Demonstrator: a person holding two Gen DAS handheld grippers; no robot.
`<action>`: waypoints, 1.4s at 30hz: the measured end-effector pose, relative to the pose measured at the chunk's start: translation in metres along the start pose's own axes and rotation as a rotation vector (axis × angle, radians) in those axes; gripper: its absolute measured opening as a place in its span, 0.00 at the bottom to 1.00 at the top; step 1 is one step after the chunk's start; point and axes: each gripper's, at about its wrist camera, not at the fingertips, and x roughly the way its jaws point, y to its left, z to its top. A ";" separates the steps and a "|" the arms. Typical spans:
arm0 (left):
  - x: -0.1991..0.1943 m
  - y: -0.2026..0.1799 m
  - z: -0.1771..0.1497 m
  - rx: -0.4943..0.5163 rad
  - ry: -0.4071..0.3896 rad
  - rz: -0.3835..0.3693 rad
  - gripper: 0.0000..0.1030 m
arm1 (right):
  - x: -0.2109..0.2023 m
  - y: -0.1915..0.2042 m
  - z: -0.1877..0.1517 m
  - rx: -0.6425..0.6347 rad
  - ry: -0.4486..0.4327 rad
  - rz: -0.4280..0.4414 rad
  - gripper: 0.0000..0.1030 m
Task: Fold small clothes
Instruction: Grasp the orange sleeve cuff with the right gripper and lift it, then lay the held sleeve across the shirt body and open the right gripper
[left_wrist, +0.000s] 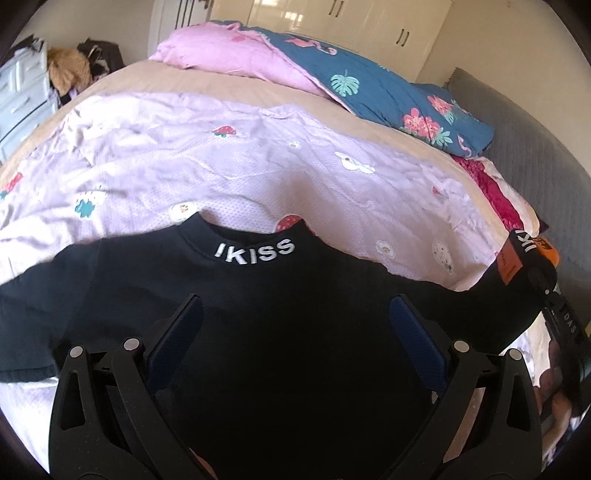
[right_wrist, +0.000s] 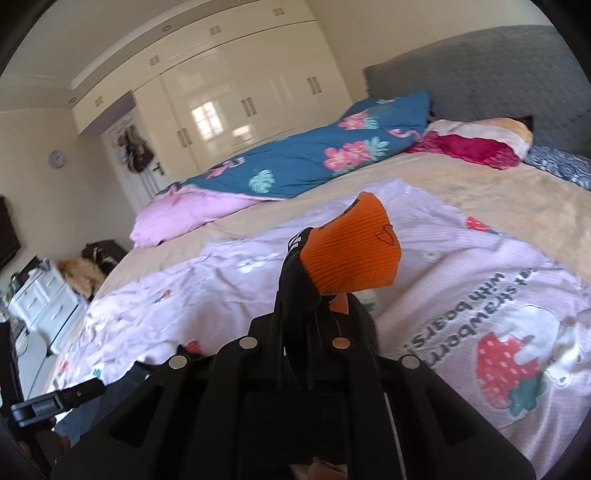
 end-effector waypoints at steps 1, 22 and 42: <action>-0.001 0.004 0.001 -0.005 -0.002 0.005 0.92 | 0.001 0.003 -0.001 -0.009 0.004 0.008 0.08; -0.002 0.090 -0.003 -0.214 0.043 -0.082 0.92 | 0.034 0.120 -0.061 -0.290 0.183 0.148 0.08; 0.044 0.105 -0.039 -0.293 0.204 -0.195 0.70 | 0.059 0.131 -0.092 -0.266 0.455 0.288 0.52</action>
